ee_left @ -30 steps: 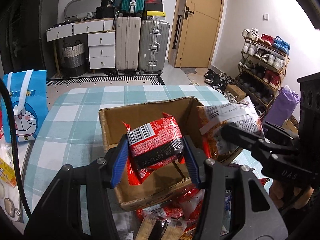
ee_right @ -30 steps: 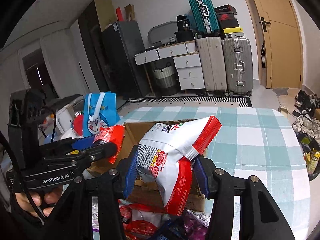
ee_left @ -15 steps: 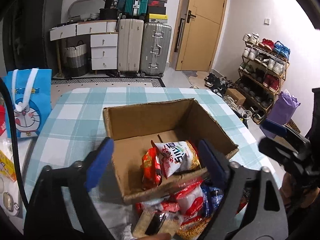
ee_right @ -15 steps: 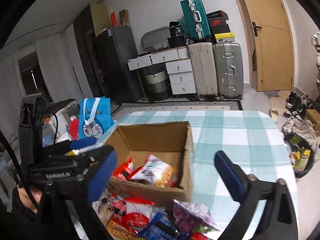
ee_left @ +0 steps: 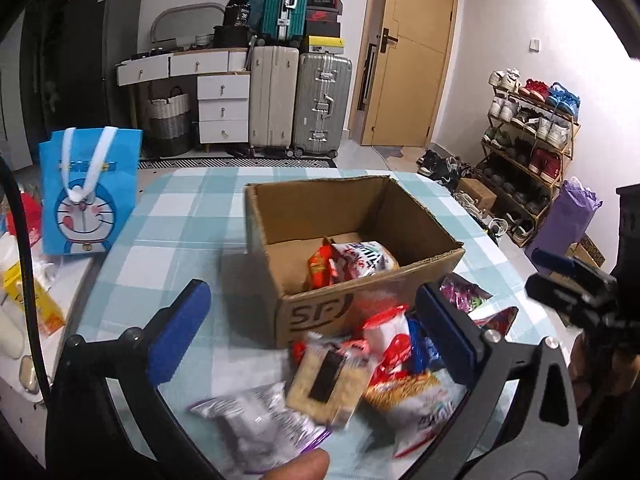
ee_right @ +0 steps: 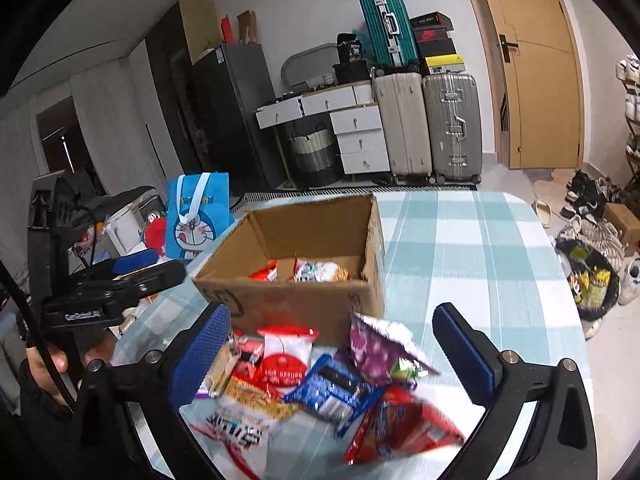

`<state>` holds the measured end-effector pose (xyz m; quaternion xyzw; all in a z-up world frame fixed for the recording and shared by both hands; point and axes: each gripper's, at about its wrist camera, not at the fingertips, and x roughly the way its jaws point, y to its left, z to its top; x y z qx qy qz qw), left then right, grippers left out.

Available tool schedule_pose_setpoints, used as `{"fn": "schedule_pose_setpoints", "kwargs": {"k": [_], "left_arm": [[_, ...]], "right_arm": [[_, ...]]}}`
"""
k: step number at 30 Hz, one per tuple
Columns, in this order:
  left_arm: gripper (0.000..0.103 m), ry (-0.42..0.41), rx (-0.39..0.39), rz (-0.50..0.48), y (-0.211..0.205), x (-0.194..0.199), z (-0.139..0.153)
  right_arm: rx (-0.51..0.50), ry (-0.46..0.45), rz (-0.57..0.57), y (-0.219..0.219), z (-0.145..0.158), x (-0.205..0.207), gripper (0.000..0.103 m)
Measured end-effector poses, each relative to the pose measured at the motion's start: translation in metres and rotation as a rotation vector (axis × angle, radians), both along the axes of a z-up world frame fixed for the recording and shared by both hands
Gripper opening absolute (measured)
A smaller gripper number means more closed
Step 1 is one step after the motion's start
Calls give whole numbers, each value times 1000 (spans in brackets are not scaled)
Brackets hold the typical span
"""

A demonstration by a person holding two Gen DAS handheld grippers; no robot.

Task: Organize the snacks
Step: 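Move both grippers back toward the remaining snack packets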

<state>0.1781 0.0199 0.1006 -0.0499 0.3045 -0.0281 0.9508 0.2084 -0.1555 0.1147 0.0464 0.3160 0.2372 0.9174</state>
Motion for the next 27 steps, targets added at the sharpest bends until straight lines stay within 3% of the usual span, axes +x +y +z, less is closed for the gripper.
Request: {"fn": "schedule_pose_setpoints", "kwargs": {"k": [3,10,15,20,27], "left_arm": [[102,-19,6,28,19,-17,13],[102,-97,85,117,73,-62,62],[102,-95,138,154,101,-86,78],[102,-58,154,160,109,-105,70],[102,17,111,156,101,-108,38]], "right_arm": [[1,-26,7,-6,15,-8,103],[22,-152,-37,-53,91,-15,103],[-33,-224,-97,-78,120,-27,103],[-33,-176,-115,-90,106,-37,103],[-58,-56,-127,-94,51,-45,103]]}}
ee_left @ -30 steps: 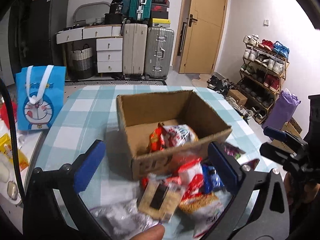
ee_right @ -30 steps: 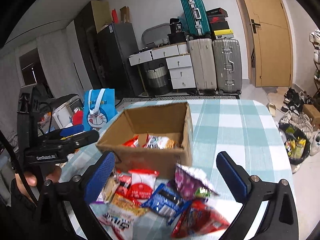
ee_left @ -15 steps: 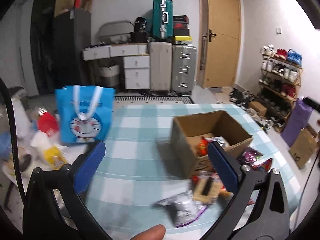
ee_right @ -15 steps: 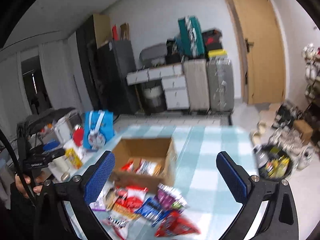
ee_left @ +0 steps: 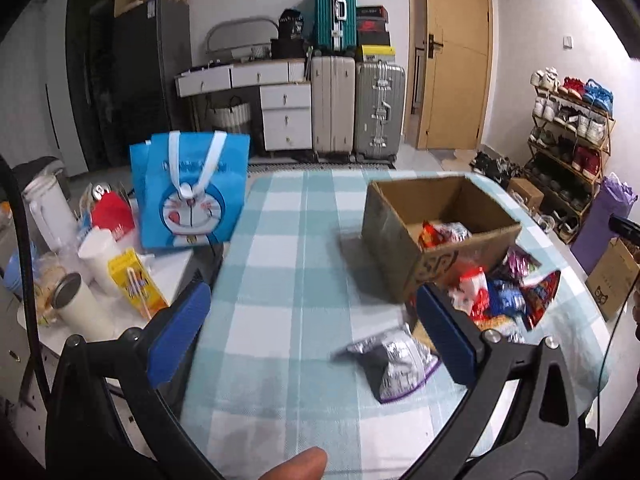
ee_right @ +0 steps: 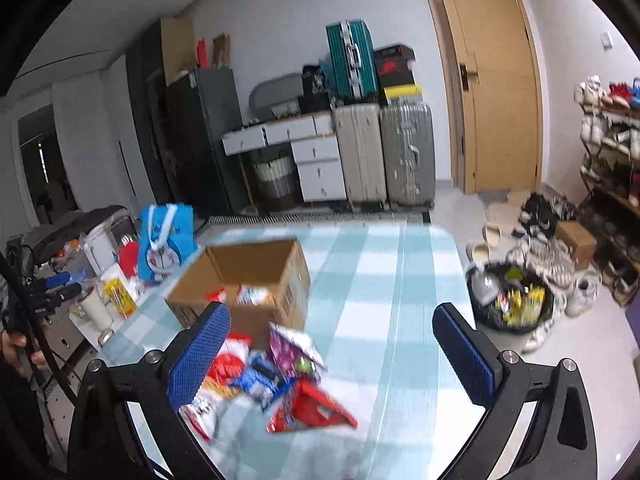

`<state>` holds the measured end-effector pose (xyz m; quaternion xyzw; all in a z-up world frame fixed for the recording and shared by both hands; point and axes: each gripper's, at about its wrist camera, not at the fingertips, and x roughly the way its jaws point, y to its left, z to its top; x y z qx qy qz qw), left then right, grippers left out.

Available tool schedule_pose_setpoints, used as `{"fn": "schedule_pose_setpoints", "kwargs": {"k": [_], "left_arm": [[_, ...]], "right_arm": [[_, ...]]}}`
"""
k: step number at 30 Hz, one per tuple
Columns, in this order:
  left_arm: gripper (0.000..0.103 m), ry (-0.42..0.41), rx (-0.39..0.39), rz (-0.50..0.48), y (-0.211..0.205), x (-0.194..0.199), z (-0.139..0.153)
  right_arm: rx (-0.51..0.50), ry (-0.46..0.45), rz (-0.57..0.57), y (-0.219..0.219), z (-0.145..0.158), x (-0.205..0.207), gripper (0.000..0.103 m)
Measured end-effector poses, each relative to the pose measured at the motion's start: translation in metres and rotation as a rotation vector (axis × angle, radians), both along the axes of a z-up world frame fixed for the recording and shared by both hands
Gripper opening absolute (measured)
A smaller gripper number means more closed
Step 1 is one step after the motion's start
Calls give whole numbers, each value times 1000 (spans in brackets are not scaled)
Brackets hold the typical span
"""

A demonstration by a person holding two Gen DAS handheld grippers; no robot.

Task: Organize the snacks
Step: 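Move both grippers back toward the remaining snack packets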

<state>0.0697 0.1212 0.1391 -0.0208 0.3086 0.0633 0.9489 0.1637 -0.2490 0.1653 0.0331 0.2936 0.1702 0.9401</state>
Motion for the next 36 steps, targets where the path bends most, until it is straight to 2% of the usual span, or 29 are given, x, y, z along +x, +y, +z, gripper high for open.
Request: {"fn": "schedule_pose_setpoints", "kwargs": {"k": [9,17,26,36], "left_arm": [[102,84,-88,-50,-28,18,-54],[102,164,-96,-99,-61,45,-91],[102,264,-107,-162,-82,61,-123],[101,321,-163,-158,-81,77,-149]], "right_arm": [[-24,114,-2,6,-64,12,103],[-45,197,40,25,-98,29,103],[-34,259,90,43,-118,38,103],[-57,310,113,52,-134,43,103]]}}
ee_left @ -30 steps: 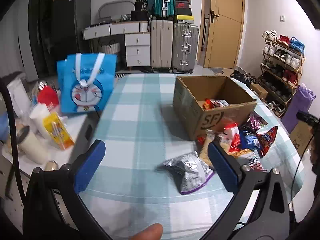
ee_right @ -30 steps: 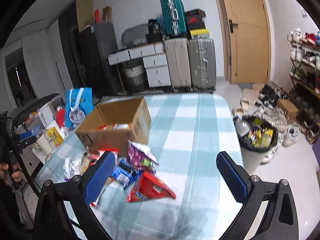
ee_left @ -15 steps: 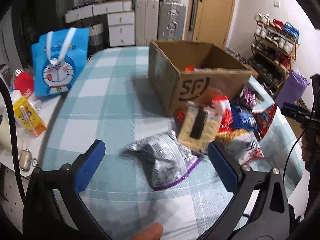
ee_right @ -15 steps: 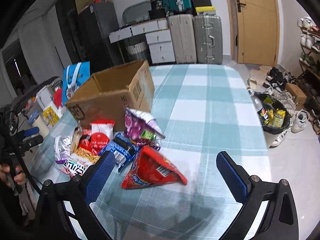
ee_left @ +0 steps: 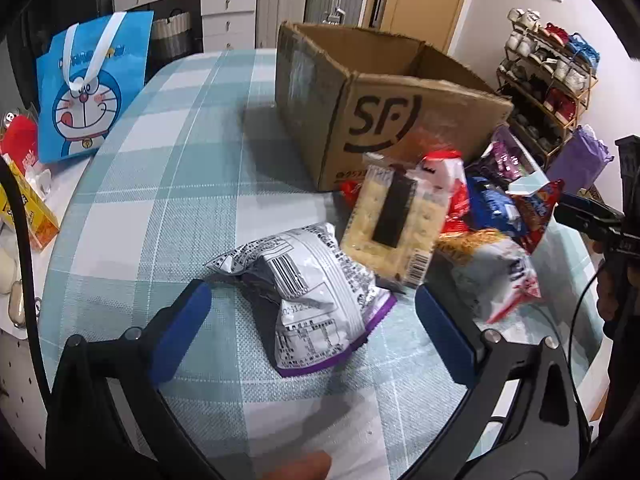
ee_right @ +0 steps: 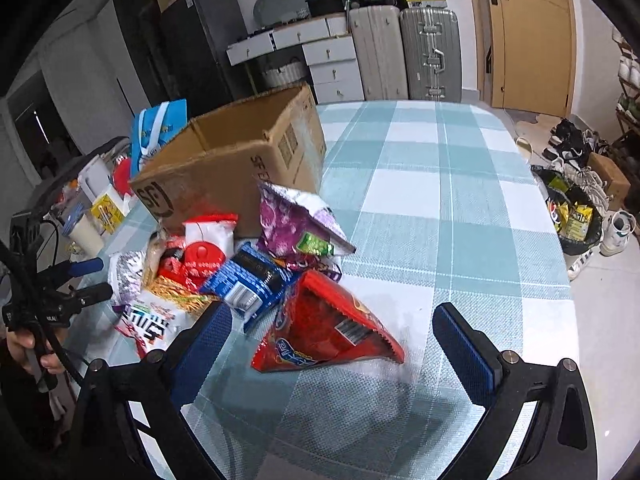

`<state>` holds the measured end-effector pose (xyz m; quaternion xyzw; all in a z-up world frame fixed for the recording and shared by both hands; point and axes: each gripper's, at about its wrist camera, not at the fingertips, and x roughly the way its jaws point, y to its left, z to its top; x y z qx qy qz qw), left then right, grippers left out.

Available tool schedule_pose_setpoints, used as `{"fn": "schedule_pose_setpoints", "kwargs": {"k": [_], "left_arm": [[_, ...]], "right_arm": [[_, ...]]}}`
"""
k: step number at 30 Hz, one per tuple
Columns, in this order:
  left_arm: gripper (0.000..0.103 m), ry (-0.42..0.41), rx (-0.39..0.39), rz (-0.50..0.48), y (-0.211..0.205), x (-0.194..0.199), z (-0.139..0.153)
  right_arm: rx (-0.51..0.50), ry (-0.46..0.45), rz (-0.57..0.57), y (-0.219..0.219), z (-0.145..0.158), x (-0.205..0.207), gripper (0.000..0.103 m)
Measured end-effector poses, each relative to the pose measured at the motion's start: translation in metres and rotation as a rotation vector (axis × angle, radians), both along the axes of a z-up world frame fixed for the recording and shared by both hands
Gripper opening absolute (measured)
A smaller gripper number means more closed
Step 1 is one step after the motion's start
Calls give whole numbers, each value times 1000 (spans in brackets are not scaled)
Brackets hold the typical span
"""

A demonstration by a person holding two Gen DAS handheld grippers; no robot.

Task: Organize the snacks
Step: 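Move both grippers back toward the remaining snack packets, then grasp the white-purple chip bag with the left gripper while the right grasps the red triangular chip bag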

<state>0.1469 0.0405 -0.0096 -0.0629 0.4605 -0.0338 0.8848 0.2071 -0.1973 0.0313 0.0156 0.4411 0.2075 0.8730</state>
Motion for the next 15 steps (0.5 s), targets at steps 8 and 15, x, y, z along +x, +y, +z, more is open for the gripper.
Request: {"fn": "schedule_pose_setpoints", "kwargs": {"k": [8,15], "left_arm": [[85,67,-27,3,0,13,-13],[85,63,-41,26,3,17,-15]], "right_arm": [[-42,50,26,10,-21,11,102],[-54,73,44,12,-29,21,96]]}}
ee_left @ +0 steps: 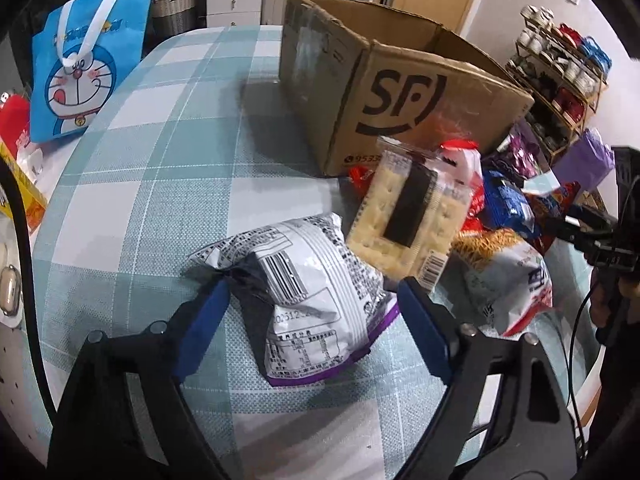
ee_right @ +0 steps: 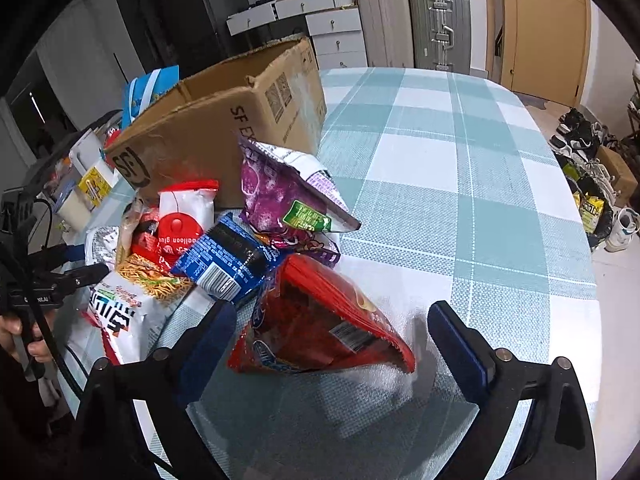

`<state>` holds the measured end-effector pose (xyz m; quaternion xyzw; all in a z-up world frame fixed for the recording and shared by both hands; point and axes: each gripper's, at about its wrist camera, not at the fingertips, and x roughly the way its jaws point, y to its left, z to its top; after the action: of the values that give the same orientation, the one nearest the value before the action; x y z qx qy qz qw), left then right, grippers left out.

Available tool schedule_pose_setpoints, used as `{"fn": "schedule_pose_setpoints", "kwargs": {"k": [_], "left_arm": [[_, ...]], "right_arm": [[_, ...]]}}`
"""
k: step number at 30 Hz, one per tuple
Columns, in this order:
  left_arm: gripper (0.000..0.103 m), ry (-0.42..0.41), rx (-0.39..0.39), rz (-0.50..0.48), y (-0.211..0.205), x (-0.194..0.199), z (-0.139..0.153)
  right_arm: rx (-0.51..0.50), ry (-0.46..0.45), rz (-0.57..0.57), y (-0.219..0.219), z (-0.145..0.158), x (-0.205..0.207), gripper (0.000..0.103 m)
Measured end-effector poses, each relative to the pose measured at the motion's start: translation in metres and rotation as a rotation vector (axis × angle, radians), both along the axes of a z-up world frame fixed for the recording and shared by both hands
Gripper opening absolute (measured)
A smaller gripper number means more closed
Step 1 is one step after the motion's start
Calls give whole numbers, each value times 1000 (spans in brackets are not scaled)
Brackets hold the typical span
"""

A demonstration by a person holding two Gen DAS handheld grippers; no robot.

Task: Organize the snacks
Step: 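Grasp the white-purple chip bag with the left gripper while the right grasps the red triangular chip bag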

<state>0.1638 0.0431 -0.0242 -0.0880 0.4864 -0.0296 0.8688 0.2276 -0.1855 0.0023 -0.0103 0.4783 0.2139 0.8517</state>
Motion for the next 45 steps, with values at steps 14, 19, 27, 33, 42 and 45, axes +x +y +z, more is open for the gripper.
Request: {"fn": "schedule_pose_setpoints", "kwargs": {"k": [14,19,27,33,42,45], "left_arm": [[59,-25,-15,13,1,-2,1],[56,-41,1,22,-1,-6,4],[46,-61,-24,25,4,-18,6],[43,-71,-32,30,6,-27,6],[39,-92,-45,50,11,-40,7],[39,-92,-49,51,12,-43,7]], "right_arm": [[-45,-16,38,10,-4,-4,79],[-31,-25,39,6,-3,-9,73],[20,-31,33,-5,-1,-19,66],[37,-36,18,-9,-1,-23,64],[68,-52,-6,-16,4,-30,55],[69,-56,-7,-16,5,-32,54]]}}
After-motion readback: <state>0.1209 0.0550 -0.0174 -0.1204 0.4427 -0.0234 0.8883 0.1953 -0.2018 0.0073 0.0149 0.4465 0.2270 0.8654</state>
